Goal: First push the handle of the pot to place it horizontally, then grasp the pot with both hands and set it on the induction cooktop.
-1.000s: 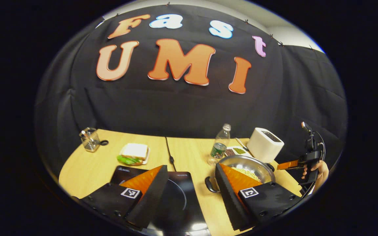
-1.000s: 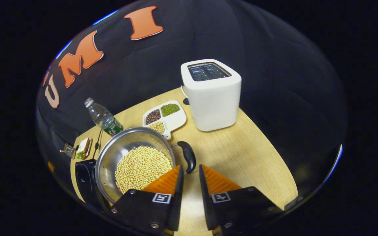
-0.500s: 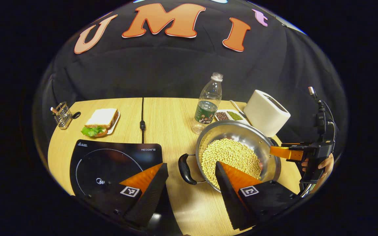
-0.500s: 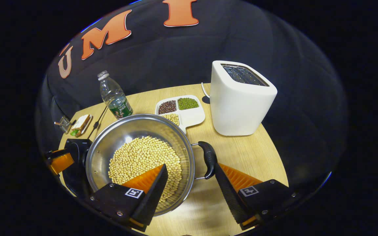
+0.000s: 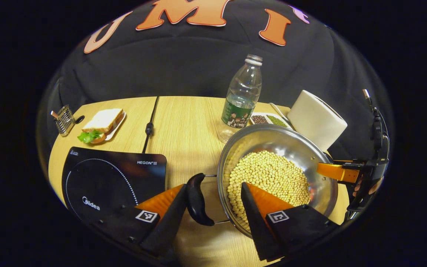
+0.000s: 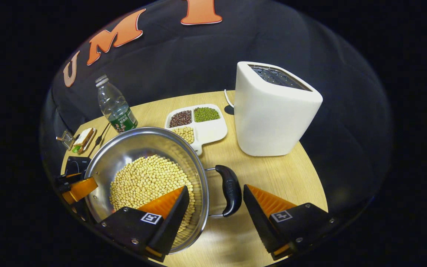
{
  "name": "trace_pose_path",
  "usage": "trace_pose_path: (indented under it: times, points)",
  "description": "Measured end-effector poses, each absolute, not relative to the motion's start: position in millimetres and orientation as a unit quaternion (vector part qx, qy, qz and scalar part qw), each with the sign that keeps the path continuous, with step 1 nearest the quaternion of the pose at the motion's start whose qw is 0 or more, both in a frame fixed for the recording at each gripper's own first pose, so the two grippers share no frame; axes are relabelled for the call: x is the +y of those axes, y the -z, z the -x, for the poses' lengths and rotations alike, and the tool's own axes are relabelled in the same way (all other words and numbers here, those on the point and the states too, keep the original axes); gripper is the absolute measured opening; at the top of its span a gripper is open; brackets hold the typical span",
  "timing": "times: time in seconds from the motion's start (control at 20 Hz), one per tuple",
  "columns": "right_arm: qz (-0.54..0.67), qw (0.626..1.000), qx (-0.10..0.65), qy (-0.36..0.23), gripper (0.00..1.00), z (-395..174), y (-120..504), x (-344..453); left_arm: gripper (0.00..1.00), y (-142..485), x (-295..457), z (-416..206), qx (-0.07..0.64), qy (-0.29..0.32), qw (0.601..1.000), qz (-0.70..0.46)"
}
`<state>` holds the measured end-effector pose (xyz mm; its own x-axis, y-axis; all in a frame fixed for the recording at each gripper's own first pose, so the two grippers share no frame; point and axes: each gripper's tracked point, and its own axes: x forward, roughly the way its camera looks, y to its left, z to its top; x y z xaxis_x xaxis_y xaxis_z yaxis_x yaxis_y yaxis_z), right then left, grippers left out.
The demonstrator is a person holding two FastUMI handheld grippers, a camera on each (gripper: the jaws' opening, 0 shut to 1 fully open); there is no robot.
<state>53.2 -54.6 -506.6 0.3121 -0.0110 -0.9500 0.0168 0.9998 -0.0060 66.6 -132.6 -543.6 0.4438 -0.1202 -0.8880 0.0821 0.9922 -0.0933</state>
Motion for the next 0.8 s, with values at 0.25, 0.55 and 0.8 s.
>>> trace_pose_path:
  times: [0.25,0.55,0.8]
  points:
    - [0.023,0.805,0.593,-0.005,0.87,-50.8,519.3,-51.4,0.85,556.1,-127.8,-75.5,0.507,0.037,0.861,0.011]
    - [0.047,0.809,0.586,-0.002,0.76,-54.0,526.2,-54.7,0.72,567.1,-122.8,-83.0,0.491,0.014,0.871,-0.012]
    - [0.041,0.812,0.582,0.004,0.72,-51.4,523.5,-55.3,0.77,570.8,-121.3,-86.5,0.471,0.005,0.881,-0.040]
